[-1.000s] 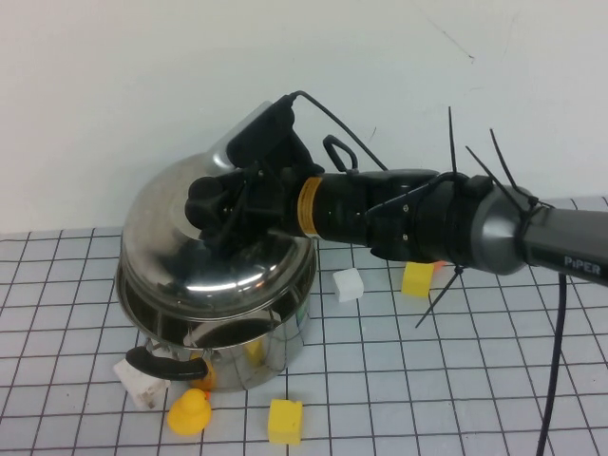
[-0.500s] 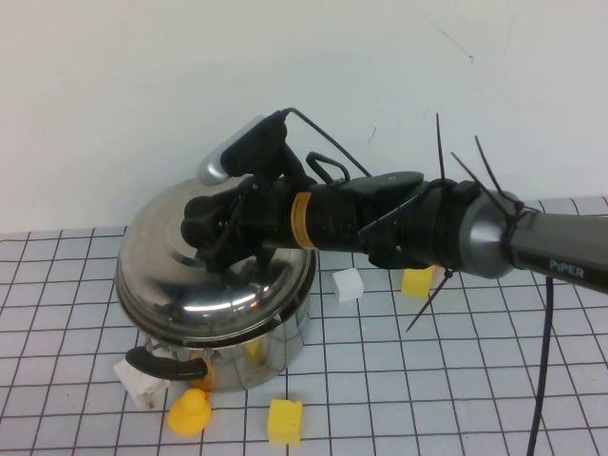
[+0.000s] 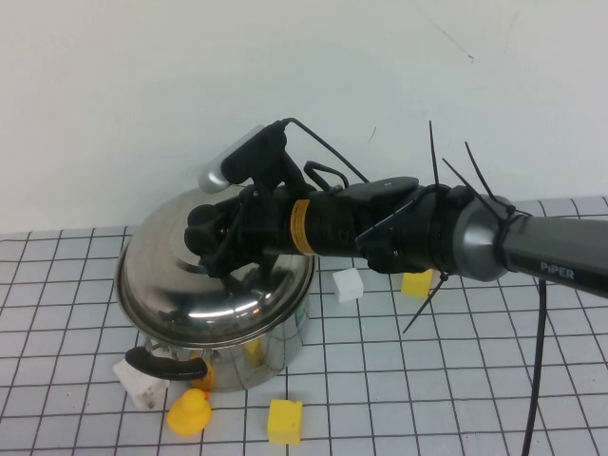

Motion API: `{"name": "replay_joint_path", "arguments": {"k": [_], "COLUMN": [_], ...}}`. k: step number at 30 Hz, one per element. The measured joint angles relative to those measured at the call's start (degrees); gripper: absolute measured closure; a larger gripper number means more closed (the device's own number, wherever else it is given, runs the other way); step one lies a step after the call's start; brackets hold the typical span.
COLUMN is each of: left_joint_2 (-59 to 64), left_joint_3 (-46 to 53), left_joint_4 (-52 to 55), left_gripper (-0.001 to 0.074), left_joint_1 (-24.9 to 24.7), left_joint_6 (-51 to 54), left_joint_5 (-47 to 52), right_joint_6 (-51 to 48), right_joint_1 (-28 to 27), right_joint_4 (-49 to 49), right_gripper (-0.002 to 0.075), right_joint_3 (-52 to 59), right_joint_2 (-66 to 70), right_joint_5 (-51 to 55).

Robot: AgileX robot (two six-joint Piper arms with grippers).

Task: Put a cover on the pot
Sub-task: Place the pot lid on the pot

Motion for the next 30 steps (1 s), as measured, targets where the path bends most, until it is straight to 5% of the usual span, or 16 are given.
{"name": "replay_joint_path", "arguments": {"k": [6,12,17,21,30], "left_joint_2": [0.0,0.0,0.0,0.0,0.0], "left_joint_3": [0.0,0.0,0.0,0.0,0.0], "left_joint_4": [0.0,0.0,0.0,0.0,0.0], "left_gripper": [0.0738,0.0737,0.0738,0.0738,0.0738], "left_joint_1": [0.0,0.0,0.0,0.0,0.0], "left_joint_6": [0.0,0.0,0.0,0.0,0.0], "left_joint_5": [0.0,0.0,0.0,0.0,0.0], "right_joint_6": [0.2,0.2,0.2,2.4,10.6], "right_joint_1": [0.0,0.0,0.0,0.0,-0.4], "right_joint_4": [-0.1,-0.1,-3.2,-8.7,-18.9], "right_gripper": [0.037,0.0213,0.0208,0.0256,0.0532], "right_joint_3": [-0.1,-0.3,-0.3,1.6,17.8], "right_joint_2": [0.0,-0.4,-4.8,-12.6,-36.7], "right_joint_5": [0.0,-0.4,-0.4,-0.4,0.4]}}
